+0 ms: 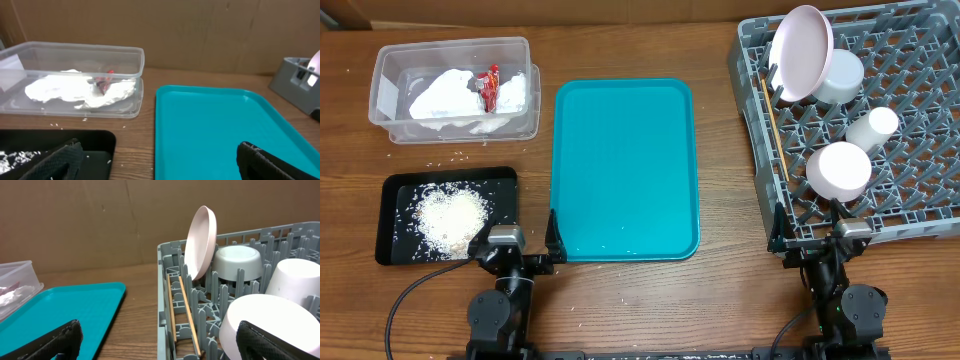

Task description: Sort waste into correct bins and load items into the dishwasher

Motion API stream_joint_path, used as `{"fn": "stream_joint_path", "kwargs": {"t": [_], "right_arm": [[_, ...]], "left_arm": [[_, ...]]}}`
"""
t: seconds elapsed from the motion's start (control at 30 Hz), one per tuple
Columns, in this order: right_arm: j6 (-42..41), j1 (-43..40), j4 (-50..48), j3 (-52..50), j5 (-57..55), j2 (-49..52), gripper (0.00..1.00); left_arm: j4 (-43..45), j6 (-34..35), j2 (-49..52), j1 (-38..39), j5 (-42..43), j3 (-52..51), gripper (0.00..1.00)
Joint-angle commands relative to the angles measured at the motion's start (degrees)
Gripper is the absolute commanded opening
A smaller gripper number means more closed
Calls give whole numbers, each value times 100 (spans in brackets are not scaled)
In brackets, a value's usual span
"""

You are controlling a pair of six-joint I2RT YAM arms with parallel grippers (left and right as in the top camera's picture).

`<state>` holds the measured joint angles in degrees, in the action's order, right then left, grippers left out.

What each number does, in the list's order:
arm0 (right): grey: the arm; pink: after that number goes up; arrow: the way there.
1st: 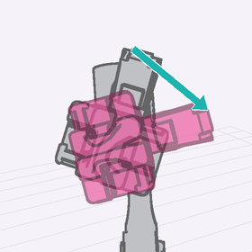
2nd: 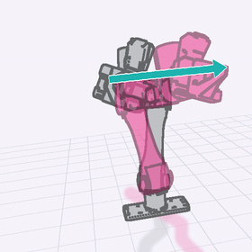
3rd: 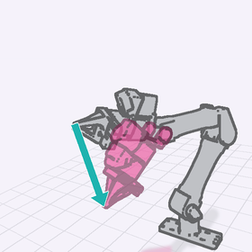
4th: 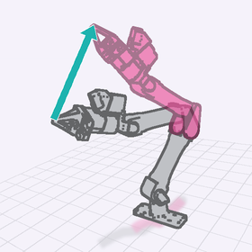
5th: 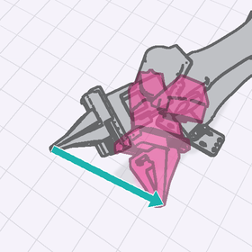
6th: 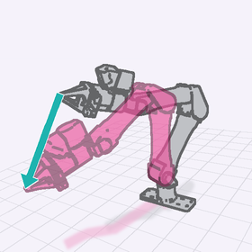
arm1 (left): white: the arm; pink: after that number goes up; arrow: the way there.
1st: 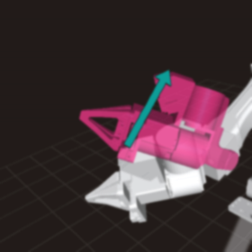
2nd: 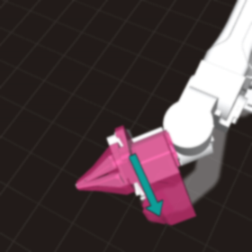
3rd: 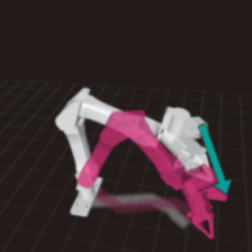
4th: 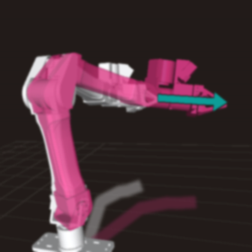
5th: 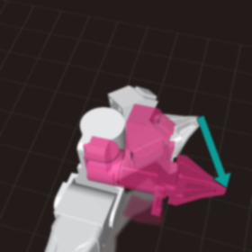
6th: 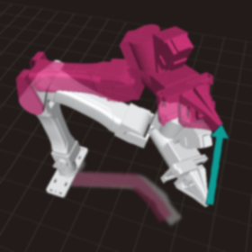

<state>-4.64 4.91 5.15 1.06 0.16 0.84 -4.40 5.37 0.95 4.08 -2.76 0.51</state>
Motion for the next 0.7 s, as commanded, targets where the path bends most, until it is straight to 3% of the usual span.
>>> {"fn": "stream_joint_path", "kwargs": {"t": [0.0,0.67], "right_arm": [[17,-11,-31,-59,-9,-68,100],[17,-11,-31,-59,-9,-68,100]], "left_arm": [[-9,-413,-76,-37,87,-20,100],[2,-369,-74,-35,90,-20,100]]}}
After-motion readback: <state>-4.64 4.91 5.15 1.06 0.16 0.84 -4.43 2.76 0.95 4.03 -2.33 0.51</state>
